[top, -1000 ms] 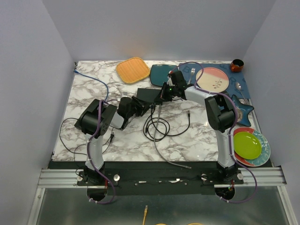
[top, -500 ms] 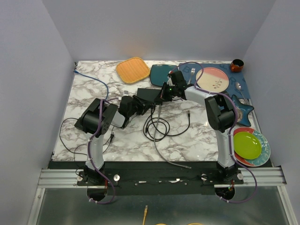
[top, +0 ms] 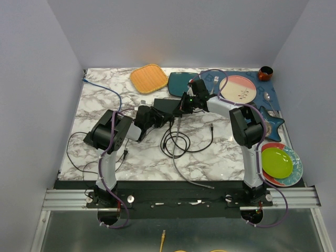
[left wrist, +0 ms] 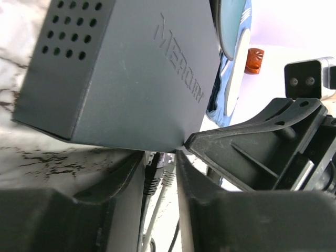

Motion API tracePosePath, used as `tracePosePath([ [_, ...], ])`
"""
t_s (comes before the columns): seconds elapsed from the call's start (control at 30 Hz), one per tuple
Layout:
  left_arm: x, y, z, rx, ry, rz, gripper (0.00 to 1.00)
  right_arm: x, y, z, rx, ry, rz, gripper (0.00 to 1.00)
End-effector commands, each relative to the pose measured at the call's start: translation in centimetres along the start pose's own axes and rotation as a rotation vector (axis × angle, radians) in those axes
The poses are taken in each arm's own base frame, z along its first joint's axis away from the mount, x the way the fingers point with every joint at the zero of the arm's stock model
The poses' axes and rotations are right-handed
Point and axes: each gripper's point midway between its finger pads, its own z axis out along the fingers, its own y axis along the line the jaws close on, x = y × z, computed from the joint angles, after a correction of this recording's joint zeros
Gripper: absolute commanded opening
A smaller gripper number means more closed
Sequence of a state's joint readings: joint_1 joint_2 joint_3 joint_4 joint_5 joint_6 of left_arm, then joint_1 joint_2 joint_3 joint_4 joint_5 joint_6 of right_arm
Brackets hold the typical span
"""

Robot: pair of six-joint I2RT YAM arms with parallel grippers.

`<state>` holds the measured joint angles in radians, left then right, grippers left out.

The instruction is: Pull the plug from the switch port

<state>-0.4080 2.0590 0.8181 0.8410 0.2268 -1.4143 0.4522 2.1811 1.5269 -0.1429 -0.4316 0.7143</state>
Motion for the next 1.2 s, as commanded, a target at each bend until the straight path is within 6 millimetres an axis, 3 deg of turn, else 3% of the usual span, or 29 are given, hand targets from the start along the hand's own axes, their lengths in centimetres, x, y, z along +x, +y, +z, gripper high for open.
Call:
tracePosePath([
  [0.0, 1.3, 5.1, 0.2, -0.168, 0.029, -0.003, 0.30, 3.0, -3.3, 0.8, 0.091, 0.089, 0.040, 0.01],
  [0.2, 1.4, 5.1, 0.1, -0.163, 0.038, -0.003, 0.22, 3.0, -3.3, 0.8, 0.091, 0.089, 0.041, 0.01],
  [0.33, 1.6, 5.2, -0.2, -0.149, 0.039, -0.003, 0.33, 3.0, -3.3, 0.8, 0.091, 0.089, 0.041, 0.01],
  [0.53, 1.8, 5.1, -0.3, -0.143, 0.047, 0.002, 0.39, 2.9, -3.3, 0.8, 0.092, 0.088, 0.041, 0.01],
  [0.8, 2.2, 5.3, -0.8, -0.142, 0.053, 0.003, 0.37, 3.0, -3.3, 0.8, 0.094, 0.087, 0.041, 0.01],
  [0.93, 2.3, 5.3, -1.2, -0.132, 0.056, 0.008, 0.43, 2.9, -3.3, 0.8, 0.094, 0.085, 0.040, 0.01],
  [1.17, 2.3, 5.5, -0.7, -0.161, 0.065, -0.002, 0.43, 2.9, -3.2, 0.8, 0.092, 0.085, 0.038, 0.01],
])
